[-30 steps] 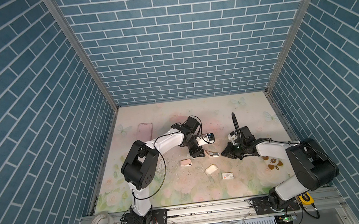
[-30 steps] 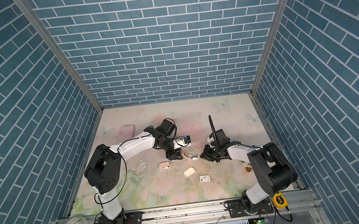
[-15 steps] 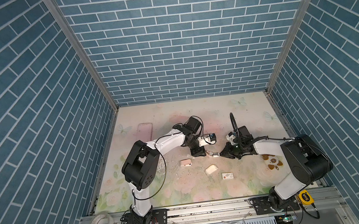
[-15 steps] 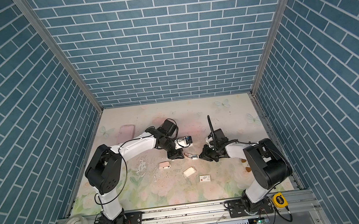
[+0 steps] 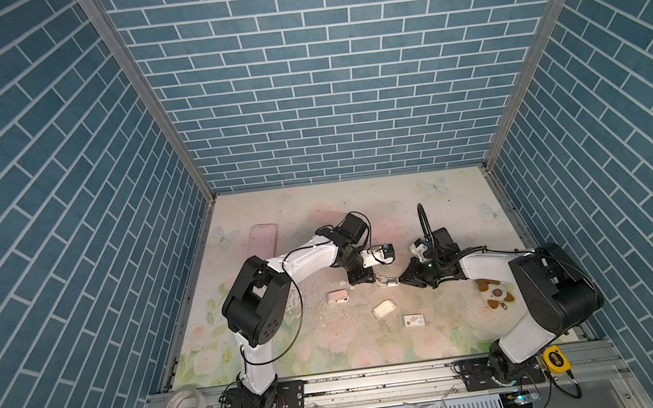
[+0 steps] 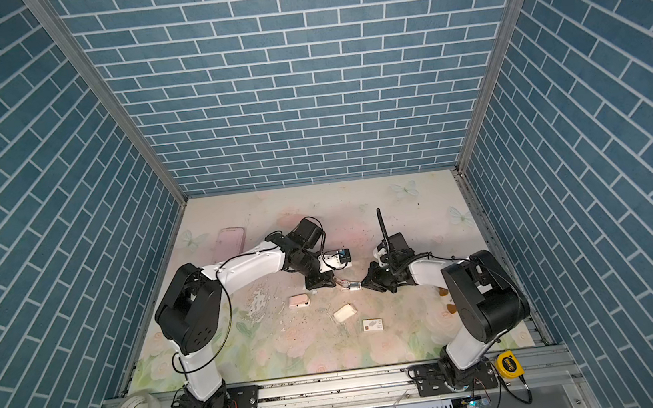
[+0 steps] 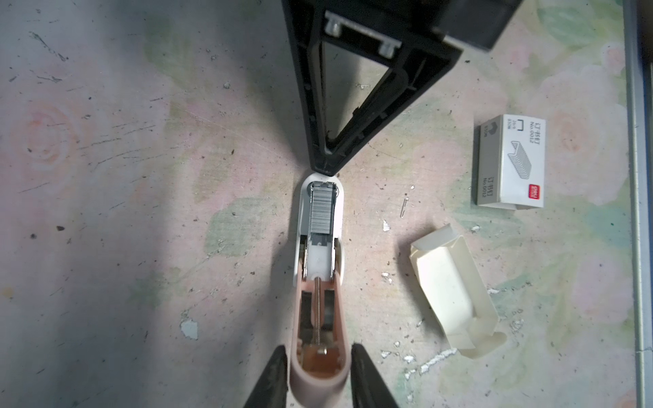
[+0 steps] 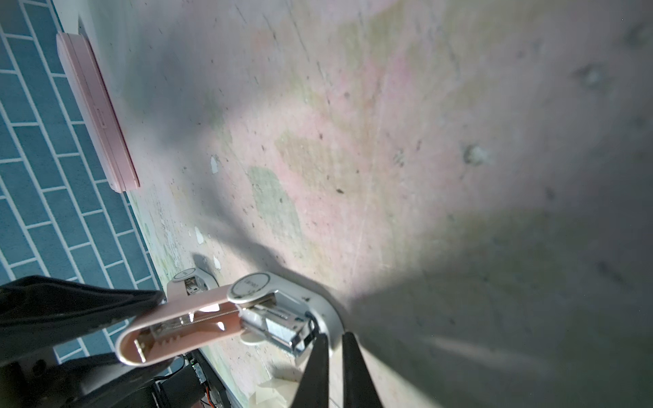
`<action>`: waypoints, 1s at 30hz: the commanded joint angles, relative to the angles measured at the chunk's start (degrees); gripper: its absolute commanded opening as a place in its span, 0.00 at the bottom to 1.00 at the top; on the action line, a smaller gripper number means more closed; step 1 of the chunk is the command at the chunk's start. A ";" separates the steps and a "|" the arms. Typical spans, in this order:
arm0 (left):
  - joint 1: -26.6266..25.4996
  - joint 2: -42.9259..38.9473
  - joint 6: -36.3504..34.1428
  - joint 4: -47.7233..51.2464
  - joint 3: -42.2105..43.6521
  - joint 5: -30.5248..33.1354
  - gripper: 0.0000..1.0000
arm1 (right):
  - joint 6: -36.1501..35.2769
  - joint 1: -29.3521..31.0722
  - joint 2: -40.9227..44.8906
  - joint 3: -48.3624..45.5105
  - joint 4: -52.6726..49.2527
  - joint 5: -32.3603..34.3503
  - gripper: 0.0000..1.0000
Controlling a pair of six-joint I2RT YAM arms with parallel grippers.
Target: Load the staples into the stapler
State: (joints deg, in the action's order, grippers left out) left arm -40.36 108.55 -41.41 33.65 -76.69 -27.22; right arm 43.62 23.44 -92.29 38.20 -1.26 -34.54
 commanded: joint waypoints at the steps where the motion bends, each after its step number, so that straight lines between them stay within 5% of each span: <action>1: -0.41 -0.27 -0.59 0.43 -0.74 -0.25 0.30 | -1.47 -0.21 -1.30 1.51 -0.59 -1.38 0.11; 30: -4.10 3.68 -2.65 5.81 -6.43 1.82 0.21 | -5.47 -0.15 -4.48 2.92 -4.37 -1.00 0.10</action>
State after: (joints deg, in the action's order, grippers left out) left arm -43.18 110.50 -43.16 37.76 -82.00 -24.23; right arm 40.07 22.98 -95.33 40.56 -3.31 -37.76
